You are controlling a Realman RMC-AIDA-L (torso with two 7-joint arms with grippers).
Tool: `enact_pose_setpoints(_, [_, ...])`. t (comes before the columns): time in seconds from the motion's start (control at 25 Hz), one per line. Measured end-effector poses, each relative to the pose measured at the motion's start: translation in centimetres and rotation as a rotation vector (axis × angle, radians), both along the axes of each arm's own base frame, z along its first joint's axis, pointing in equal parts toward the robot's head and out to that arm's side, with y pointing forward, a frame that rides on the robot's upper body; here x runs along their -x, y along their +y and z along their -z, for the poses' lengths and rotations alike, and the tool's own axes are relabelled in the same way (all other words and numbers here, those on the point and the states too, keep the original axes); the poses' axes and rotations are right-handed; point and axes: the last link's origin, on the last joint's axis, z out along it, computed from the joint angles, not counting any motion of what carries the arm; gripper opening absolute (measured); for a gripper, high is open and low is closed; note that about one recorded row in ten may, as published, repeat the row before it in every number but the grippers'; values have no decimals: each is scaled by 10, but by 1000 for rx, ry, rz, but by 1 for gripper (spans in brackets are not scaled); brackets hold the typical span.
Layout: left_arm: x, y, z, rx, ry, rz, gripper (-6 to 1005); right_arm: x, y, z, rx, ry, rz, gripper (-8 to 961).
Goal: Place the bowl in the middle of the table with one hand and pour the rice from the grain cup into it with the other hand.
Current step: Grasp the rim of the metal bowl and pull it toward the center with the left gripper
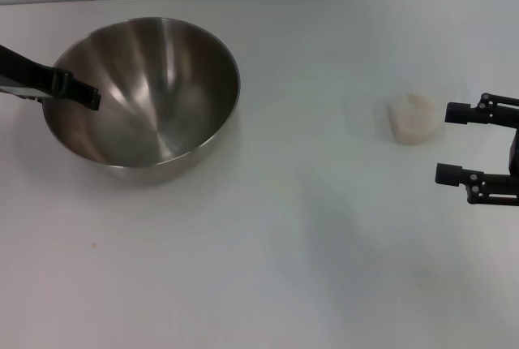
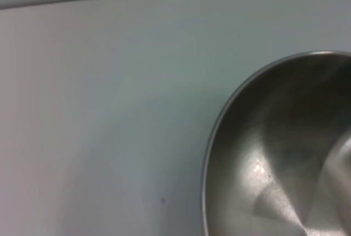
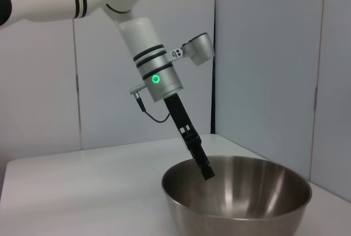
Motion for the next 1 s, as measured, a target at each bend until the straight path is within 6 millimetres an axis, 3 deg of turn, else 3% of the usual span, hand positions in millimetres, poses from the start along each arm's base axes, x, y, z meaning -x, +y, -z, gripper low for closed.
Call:
enact_pose_setpoints(0.6, [-4,7,5,-7,46,70,596,1,4,-4,-21,1,-4,763])
enact_pose_setpoints(0.68, [-4,7,5,-5,56,69,321,1,4,-4,-22,2,-3,763])
enact_pose_setpoints(1.0, [-5,7,10,23,99,84,179,2,5,-5,-25,-1,-9,762])
